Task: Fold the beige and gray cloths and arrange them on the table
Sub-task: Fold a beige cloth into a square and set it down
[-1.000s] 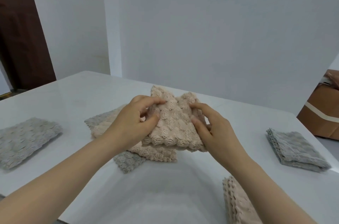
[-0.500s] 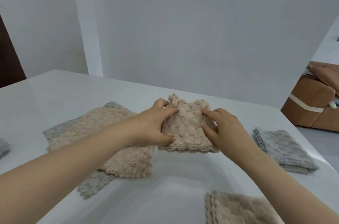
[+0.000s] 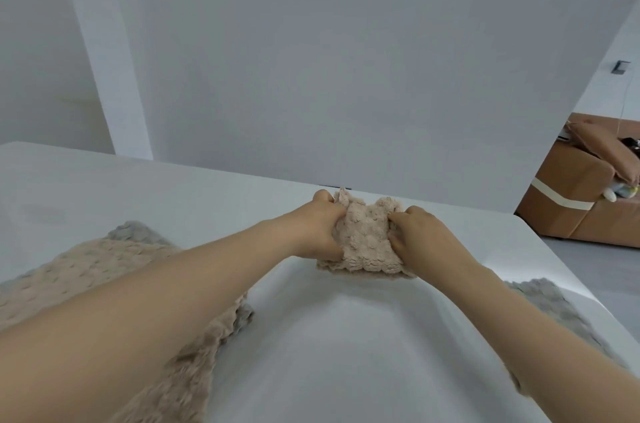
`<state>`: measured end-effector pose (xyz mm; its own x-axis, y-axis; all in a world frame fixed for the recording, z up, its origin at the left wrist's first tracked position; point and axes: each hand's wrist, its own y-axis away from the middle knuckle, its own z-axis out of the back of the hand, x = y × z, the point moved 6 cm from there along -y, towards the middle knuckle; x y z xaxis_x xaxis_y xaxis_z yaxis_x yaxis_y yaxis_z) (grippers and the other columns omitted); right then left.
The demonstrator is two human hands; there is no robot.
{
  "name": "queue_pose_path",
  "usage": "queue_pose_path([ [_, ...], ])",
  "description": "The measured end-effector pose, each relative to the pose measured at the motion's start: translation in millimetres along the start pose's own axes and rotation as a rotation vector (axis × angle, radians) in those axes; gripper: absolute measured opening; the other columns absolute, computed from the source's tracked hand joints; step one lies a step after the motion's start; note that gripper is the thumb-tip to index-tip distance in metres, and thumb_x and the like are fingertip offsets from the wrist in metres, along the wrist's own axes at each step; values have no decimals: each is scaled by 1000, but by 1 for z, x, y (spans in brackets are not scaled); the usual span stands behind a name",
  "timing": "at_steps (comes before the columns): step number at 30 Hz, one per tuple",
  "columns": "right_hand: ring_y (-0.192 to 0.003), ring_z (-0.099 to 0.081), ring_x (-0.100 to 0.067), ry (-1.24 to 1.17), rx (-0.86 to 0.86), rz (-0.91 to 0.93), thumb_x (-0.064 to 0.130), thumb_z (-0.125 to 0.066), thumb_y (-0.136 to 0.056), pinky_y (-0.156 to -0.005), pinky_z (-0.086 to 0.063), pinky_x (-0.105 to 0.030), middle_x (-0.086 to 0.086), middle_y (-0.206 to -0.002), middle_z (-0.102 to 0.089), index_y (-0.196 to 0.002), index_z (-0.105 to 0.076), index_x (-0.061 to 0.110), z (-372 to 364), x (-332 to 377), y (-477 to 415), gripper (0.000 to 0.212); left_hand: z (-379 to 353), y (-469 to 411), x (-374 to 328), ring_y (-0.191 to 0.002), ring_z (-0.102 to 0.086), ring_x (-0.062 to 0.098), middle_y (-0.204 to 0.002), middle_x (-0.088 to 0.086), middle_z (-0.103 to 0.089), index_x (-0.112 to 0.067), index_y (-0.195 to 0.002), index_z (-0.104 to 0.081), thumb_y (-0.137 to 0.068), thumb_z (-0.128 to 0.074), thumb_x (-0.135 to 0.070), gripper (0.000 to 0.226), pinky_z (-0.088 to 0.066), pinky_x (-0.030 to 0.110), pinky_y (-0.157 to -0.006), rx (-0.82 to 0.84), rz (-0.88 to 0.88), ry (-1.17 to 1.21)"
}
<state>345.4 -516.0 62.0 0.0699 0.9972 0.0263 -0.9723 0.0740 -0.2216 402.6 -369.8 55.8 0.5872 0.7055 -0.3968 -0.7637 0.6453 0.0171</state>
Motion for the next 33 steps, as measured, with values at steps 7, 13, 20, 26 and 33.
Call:
queue_pose_path([
  [7,-71,-44,-22,-2,35,-25,10,-39,-96,-63,-32,-27,-1,-78,-36,-71,-39,14,-33,-29,-66,25,-16,-73,15,-98,-57,27,-120,4,-34,-8,-102,-53,-75,-62,-13,29,-53,32,-80,-38,65,9],
  [13,-72,-44,-23,29,73,-93,2,-40,-90,-49,-25,-22,1,-68,-31,-60,-31,14,-54,-51,-102,33,-24,-116,19,-80,-55,25,-123,6,-32,-5,-98,-51,-76,-60,-10,25,-53,37,-73,-44,112,-62],
  [20,-91,-61,-31,57,12,-127,14,-48,-94,-67,-42,-30,-8,-101,-53,-104,-59,10,-55,-60,-100,16,-25,-118,18,-92,-59,29,-126,8,-37,-6,-113,-54,-85,-52,-16,30,-52,39,-82,-130,44,-133],
  [26,-93,-62,-29,105,1,-57,13,-48,-93,-77,-50,-35,-7,-109,-56,-114,-60,12,-32,-45,-78,24,-7,-86,1,-105,-53,28,-126,10,-45,-7,-121,-52,-89,-49,-20,35,-47,38,-89,-171,-18,-175],
  [33,-96,-60,-27,76,-22,2,16,-47,-92,-78,-50,-36,-5,-108,-57,-114,-59,13,8,-12,-22,25,24,-10,-18,-109,-52,27,-130,9,-44,-11,-128,-48,-91,-50,-21,39,-44,35,-92,-204,-44,-183],
])
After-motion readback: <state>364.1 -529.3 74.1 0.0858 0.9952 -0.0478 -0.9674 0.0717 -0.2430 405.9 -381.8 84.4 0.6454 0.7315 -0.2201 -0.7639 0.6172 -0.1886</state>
